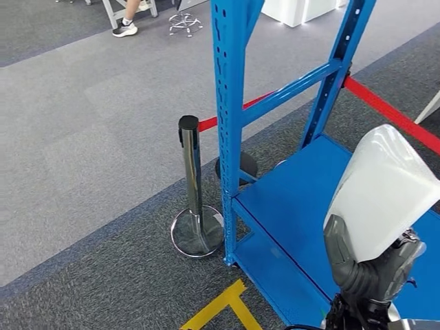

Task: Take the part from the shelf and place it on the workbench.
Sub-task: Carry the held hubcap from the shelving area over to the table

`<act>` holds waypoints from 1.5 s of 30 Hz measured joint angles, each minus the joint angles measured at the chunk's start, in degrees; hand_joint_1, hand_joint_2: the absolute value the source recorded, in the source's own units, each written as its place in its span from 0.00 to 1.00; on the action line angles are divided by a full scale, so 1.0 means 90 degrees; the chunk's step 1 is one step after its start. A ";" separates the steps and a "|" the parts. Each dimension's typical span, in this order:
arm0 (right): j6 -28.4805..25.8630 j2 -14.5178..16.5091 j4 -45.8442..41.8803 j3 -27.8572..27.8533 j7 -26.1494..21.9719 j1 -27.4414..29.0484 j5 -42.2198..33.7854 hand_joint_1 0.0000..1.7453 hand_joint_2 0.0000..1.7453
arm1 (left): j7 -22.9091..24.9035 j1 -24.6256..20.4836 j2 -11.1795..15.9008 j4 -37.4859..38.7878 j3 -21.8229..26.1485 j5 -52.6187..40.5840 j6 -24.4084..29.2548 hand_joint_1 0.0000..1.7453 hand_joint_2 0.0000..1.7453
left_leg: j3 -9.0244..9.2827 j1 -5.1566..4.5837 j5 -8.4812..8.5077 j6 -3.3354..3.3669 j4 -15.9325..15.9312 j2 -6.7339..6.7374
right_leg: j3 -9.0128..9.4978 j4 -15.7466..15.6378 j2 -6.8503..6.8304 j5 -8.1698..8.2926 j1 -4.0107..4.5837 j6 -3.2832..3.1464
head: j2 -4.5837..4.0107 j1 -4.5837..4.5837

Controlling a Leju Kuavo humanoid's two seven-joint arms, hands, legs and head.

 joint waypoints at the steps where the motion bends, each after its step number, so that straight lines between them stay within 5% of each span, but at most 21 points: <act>1: 0.0008 0.0000 -0.0001 0.0027 -0.0010 -0.0010 0.0006 1.00 1.00 | 0.0000 0.0003 0.0005 -0.0001 -0.0007 0.0000 0.0001 0.00 1.00 | 0.0230 -0.0017 0.0222 0.0031 -0.0462 0.0125 | 0.0034 -0.0002 -0.0074 -0.0029 0.0004 0.0015 | 0.0000 0.0001; 4: 0.0026 -0.0001 -0.0012 0.0107 -0.0054 -0.0035 0.0030 1.00 1.00 | -0.0002 -0.0024 0.0021 -0.0004 -0.0027 -0.0001 0.0008 0.00 1.00 | 0.0656 -0.0123 0.0416 0.0137 -0.1320 0.0482 | 0.0072 -0.0001 -0.0273 -0.0124 0.0052 0.0109 | 0.0001 0.0005; 6: 0.0036 -0.0002 -0.0022 0.0180 -0.0092 -0.0056 0.0063 1.00 1.00 | -0.0005 -0.0018 0.0029 -0.0007 -0.0032 -0.0001 0.0015 0.00 1.00 | 0.0645 -0.0145 0.0384 0.0199 -0.1363 0.0393 | 0.0135 -0.0028 -0.0406 -0.0154 0.0064 0.0166 | 0.0001 0.0012; 9: 0.0039 -0.0020 -0.0053 0.0302 -0.0139 -0.0075 0.0108 1.00 1.00 | -0.0002 0.0002 0.0024 -0.0012 -0.0042 0.0001 0.0033 0.00 1.00 | 0.0687 -0.0099 0.0435 0.0306 -0.1462 0.0169 | 0.0015 0.0313 -0.0007 -0.0415 0.0036 0.0225 | 0.0001 0.0053; 10: 0.0040 -0.0030 -0.0062 0.0334 -0.0148 -0.0074 0.0115 1.00 1.00 | -0.0001 -0.0007 0.0021 -0.0014 -0.0047 0.0001 0.0038 0.00 1.00 | 0.0696 -0.0086 0.0444 0.0329 -0.1475 0.0093 | -0.0185 0.0693 0.0221 -0.0600 0.0028 0.0230 | 0.0001 0.0074; 12: 0.0041 -0.0051 -0.0068 0.0392 -0.0157 -0.0069 0.0119 1.00 1.00 | 0.0000 -0.0038 0.0021 -0.0016 -0.0058 0.0000 0.0045 0.00 1.00 | 0.0699 -0.0085 0.0437 0.0360 -0.1470 -0.0084 | -0.0692 0.1587 0.0412 -0.0901 0.0028 0.0233 | 0.0001 0.0087; 14: 0.0042 -0.0078 -0.0068 0.0443 -0.0160 -0.0070 0.0119 1.00 1.00 | 0.0000 -0.0046 0.0021 -0.0019 -0.0075 0.0000 0.0052 0.00 1.00 | 0.0723 -0.0089 0.0420 0.0366 -0.1464 -0.0276 | -0.0952 0.1841 0.0437 -0.0760 0.0029 0.0233 | 0.0000 0.0087; 17: 0.0046 -0.0116 -0.0067 0.0529 -0.0157 -0.0113 0.0109 1.00 1.00 | 0.0000 -0.0044 0.0020 -0.0031 -0.0090 0.0000 0.0055 0.00 1.00 | 0.0767 -0.0077 0.0370 0.0310 -0.1425 -0.0561 | -0.0614 0.0774 0.0681 -0.0010 0.0005 0.0221 | 0.0000 0.0089; 20: 0.0097 -0.0150 -0.0075 0.0621 -0.0137 -0.0170 0.0056 1.00 1.00 | 0.0001 -0.0066 0.0026 -0.0044 -0.0100 0.0002 0.0055 0.00 1.00 | 0.0673 -0.0043 0.0344 0.0204 -0.1347 -0.0792 | -0.0332 0.0167 0.1022 0.0095 -0.0013 0.0189 | 0.0001 0.0066; 22: 0.0159 -0.0172 -0.0078 0.0687 -0.0109 -0.0220 -0.0013 1.00 1.00 | 0.0003 -0.0048 0.0031 -0.0052 -0.0112 0.0001 0.0055 0.00 1.00 | 0.0623 -0.0014 0.0351 0.0136 -0.1329 -0.0846 | -0.0296 0.0129 0.0897 0.0088 -0.0001 0.0126 | 0.0001 0.0062; 24: 0.0211 -0.0182 -0.0078 0.0741 -0.0090 -0.0274 -0.0071 1.00 1.00 | 0.0009 -0.0025 0.0028 -0.0066 -0.0129 -0.0002 0.0054 0.00 1.00 | 0.0530 -0.0033 0.0223 0.0076 -0.1116 -0.0553 | -0.0244 0.0096 0.0728 0.0085 -0.0009 0.0054 | 0.0000 0.0026; 26: 0.0247 -0.0186 -0.0078 0.0779 -0.0082 -0.0285 -0.0108 1.00 1.00 | 0.0015 -0.0042 0.0021 -0.0075 -0.0141 -0.0001 0.0053 0.00 1.00 | 0.0202 -0.0036 -0.0131 0.0029 -0.0431 -0.0170 | -0.0197 0.0084 0.0523 0.0056 0.0011 -0.0002 | 0.0000 -0.0013; 28: 0.0273 -0.0194 -0.0075 0.0816 -0.0078 -0.0290 -0.0139 1.00 1.00 | 0.0016 -0.0059 0.0020 -0.0080 -0.0144 -0.0001 0.0053 0.00 1.00 | -0.0194 -0.0013 -0.0423 0.0004 0.0343 -0.0068 | -0.0164 0.0085 0.0299 0.0016 0.0036 -0.0029 | 0.0000 -0.0016; 29: 0.0287 -0.0197 -0.0074 0.0832 -0.0076 -0.0299 -0.0152 1.00 1.00 | 0.0016 -0.0053 0.0021 -0.0083 -0.0145 -0.0001 0.0053 0.00 1.00 | -0.0254 -0.0008 -0.0393 0.0005 0.0451 -0.0060 | -0.0143 0.0086 0.0197 -0.0006 0.0043 -0.0030 | 0.0000 -0.0018; 31: 0.0308 -0.0201 -0.0070 0.0852 -0.0076 -0.0322 -0.0167 1.00 1.00 | 0.0016 -0.0032 0.0028 -0.0085 -0.0152 0.0000 0.0053 0.00 1.00 | 0.0017 -0.0016 0.0007 0.0041 -0.0090 0.0008 | -0.0073 0.0085 0.0024 -0.0062 0.0049 -0.0014 | 0.0000 -0.0019; 33: 0.0327 -0.0202 -0.0068 0.0865 -0.0077 -0.0356 -0.0195 1.00 1.00 | 0.0016 -0.0034 0.0038 -0.0086 -0.0166 0.0000 0.0053 0.00 1.00 | 0.0447 -0.0081 0.0339 0.0108 -0.0922 0.0282 | -0.0003 0.0082 -0.0126 -0.0131 0.0065 0.0031 | 0.0000 -0.0021; 35: 0.0345 -0.0205 -0.0066 0.0877 -0.0075 -0.0380 -0.0230 1.00 1.00 | 0.0014 -0.0054 0.0049 -0.0087 -0.0177 -0.0001 0.0053 0.00 1.00 | 0.0605 -0.0157 0.0360 0.0169 -0.1257 0.0456 | 0.0040 0.0069 -0.0263 -0.0177 0.0090 0.0092 | 0.0000 -0.0018; 37: 0.0364 -0.0208 -0.0064 0.0892 -0.0068 -0.0401 -0.0263 1.00 1.00 | 0.0013 -0.0040 0.0066 -0.0087 -0.0179 -0.0001 0.0053 0.00 1.00 | 0.0608 -0.0164 0.0360 0.0224 -0.1314 0.0342 | 0.0085 0.0036 -0.0386 -0.0207 0.0096 0.0149 | 0.0001 -0.0011; 40: 0.0377 -0.0230 -0.0062 0.0911 -0.0059 -0.0427 -0.0302 1.00 1.00 | 0.0010 -0.0015 0.0078 -0.0087 -0.0183 0.0000 0.0053 0.00 1.00 | 0.0705 -0.0101 0.0405 0.0321 -0.1449 0.0125 | -0.0077 0.0447 0.0029 -0.0497 0.0071 0.0210 | 0.0001 0.0028; 43: 0.0377 -0.0266 -0.0047 0.0917 -0.0054 -0.0415 -0.0322 1.00 1.00 | 0.0010 -0.0049 0.0077 -0.0089 -0.0185 0.0000 0.0053 0.00 1.00 | 0.0722 -0.0097 0.0397 0.0361 -0.1458 -0.0128 | -0.0782 0.1683 0.0413 -0.0917 0.0070 0.0219 | 0.0000 0.0055; 45: 0.0377 -0.0291 -0.0038 0.0920 -0.0051 -0.0410 -0.0330 1.00 1.00 | 0.0010 -0.0050 0.0072 -0.0090 -0.0186 0.0000 0.0053 0.00 1.00 | 0.0743 -0.0099 0.0385 0.0359 -0.1452 -0.0314 | -0.0962 0.1751 0.0442 -0.0696 0.0072 0.0213 | 0.0000 0.0053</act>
